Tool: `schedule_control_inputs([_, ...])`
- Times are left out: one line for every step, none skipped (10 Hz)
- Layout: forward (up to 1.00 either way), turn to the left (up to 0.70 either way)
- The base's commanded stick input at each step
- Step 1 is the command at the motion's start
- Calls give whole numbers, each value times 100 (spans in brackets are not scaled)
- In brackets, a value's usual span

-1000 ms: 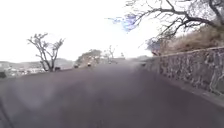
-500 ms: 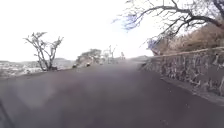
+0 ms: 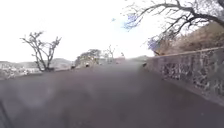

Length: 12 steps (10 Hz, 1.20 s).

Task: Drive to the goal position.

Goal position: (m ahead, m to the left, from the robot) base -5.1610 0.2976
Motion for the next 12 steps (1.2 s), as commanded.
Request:
schedule_control_inputs([70,0])
schedule_control_inputs([70,0])
schedule_control_inputs([70,0])
schedule_control_inputs([70,0])
schedule_control_inputs([70,0])
schedule_control_inputs([70,0])
schedule_control_inputs([70,0])
schedule_control_inputs([70,0])
schedule_control_inputs([70,0])
schedule_control_inputs([70,0])
schedule_control_inputs([70,0])
schedule_control_inputs([70,0])
